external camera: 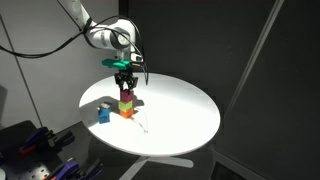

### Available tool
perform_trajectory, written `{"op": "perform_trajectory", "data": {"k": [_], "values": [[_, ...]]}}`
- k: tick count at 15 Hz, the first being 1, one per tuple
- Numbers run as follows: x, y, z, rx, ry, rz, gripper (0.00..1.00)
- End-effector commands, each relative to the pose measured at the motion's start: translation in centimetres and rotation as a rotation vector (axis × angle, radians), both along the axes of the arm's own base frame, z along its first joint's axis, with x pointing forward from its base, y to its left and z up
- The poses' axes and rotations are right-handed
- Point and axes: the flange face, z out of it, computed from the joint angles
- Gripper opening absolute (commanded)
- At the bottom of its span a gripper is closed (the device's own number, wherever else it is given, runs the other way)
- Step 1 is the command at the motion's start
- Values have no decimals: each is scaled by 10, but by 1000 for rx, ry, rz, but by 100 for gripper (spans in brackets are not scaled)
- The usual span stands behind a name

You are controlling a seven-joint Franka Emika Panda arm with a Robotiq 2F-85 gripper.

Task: Pick up the green block and put it on the blue block, pick up the lime green block and put it on the orange block, pick up the pink block and put it on the lime green block

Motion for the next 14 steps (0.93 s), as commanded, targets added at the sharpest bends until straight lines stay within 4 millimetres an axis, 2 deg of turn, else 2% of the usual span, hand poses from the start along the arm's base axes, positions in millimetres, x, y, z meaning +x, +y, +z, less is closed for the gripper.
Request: {"op": "perform_trajectory", "data": {"k": [1, 2, 3, 5, 7, 8, 14], "values": [[5, 3, 2, -2, 8, -8, 31], [5, 3, 1, -2, 10, -7, 52], [5, 2, 1, -1, 11, -6, 81], [4, 1, 0, 0, 14, -6, 82], [3, 1, 2, 1, 12, -4, 96], [2, 1, 3, 0, 11, -2, 100], [-8, 9, 17, 3, 5, 21, 100]]}}
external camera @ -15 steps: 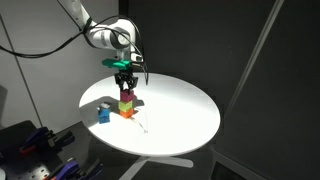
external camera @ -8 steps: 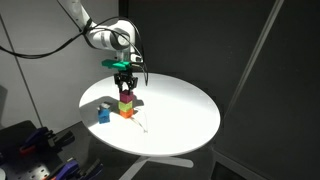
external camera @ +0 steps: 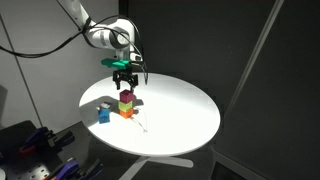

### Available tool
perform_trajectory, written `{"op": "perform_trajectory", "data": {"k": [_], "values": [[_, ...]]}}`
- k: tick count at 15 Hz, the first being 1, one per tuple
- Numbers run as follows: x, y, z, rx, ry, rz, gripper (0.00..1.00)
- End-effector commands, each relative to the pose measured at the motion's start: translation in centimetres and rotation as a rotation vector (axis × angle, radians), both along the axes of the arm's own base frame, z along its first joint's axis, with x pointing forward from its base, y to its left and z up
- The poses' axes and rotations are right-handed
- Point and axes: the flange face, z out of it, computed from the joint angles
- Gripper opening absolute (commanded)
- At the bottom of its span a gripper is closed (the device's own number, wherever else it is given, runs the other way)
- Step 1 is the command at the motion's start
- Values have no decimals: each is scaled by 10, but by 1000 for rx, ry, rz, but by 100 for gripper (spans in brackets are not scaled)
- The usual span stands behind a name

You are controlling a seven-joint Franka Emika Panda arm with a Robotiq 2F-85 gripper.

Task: Pick up the green block and put it on the blue block, pick up the lime green block and put it on the orange block, pick up the pink block and put it on the lime green block

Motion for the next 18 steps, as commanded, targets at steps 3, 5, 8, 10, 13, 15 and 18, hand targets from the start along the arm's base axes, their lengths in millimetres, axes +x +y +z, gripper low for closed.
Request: {"op": "perform_trajectory", "data": {"k": [3, 5, 8, 10, 13, 15, 18], "values": [[-16, 11, 24, 11, 7, 36, 100], [-23, 16, 31, 17, 4, 57, 100], [-37, 26, 41, 22, 9, 89, 100], [-49, 33, 47, 24, 22, 102, 100], [-68, 40, 52, 39, 60, 120, 100], [-78, 42, 57, 50, 61, 99, 100], [-90, 44, 62, 61, 38, 65, 100]]}}
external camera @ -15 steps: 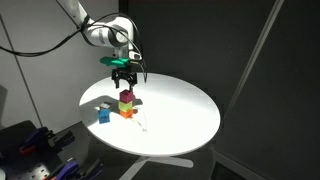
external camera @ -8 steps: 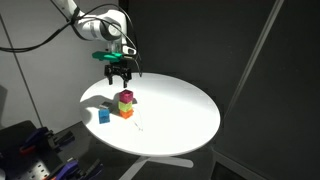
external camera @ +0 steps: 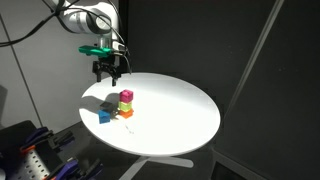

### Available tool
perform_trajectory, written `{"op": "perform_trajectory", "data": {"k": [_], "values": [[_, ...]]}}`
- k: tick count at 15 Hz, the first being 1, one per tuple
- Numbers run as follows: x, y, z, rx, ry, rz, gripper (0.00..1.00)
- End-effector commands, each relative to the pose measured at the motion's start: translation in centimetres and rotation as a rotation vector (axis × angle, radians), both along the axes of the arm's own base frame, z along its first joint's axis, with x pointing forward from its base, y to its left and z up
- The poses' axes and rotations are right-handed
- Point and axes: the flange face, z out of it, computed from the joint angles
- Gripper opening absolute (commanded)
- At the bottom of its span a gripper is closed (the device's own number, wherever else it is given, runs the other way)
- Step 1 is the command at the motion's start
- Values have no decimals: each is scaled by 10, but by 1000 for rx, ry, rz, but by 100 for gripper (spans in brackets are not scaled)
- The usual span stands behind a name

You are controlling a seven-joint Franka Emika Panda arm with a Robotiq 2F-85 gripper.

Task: Pick up the green block and put it on the blue block, pick up the lime green block and put it on the orange block, pick up the pink block and put it on the lime green block

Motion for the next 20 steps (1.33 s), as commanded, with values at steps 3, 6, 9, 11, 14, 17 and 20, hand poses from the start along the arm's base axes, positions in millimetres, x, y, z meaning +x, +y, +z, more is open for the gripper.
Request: {"op": "perform_trajectory", "data": {"k": [3, 6, 9, 11, 14, 17, 20], "values": [[-30, 2, 18, 17, -48, -39, 100], [-41, 3, 25, 13, -92, -49, 100], [-52, 3, 31, 29, -137, -49, 100], [-57, 4, 33, 42, -160, -46, 100], [-64, 5, 34, 65, -174, -48, 100], [-69, 9, 34, 80, -176, -49, 100], [-64, 9, 29, 69, -153, -51, 100]]}}
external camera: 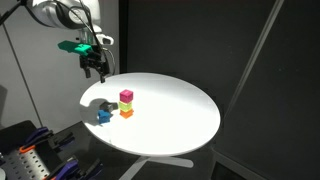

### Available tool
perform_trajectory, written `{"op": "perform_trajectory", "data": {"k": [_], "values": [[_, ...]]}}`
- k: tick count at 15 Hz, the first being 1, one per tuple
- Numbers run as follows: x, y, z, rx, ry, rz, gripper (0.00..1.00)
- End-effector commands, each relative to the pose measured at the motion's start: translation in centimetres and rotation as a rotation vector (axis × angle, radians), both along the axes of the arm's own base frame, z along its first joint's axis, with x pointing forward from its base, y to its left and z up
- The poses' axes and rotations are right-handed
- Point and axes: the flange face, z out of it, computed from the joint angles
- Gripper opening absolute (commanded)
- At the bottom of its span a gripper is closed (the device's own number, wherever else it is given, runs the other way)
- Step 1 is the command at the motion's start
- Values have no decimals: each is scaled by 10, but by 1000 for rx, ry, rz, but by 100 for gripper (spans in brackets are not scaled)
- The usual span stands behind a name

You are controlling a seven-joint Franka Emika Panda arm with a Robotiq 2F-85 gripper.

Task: Pick up the green block and put it on the blue block, pick up the lime green block and put it on the orange block, pick up the pink block and put it on the lime green block

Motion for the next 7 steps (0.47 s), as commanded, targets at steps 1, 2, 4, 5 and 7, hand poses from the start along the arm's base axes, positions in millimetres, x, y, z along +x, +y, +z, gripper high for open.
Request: {"op": "perform_trajectory", "data": {"k": [1, 2, 4, 5, 7], "values": [[0, 0, 0, 0, 2, 0, 100], [0, 0, -1, 0, 4, 0, 100], [0, 0, -2, 0, 7, 0, 100], [0, 0, -2, 0, 7, 0, 100], [0, 0, -2, 0, 7, 0, 100]]}}
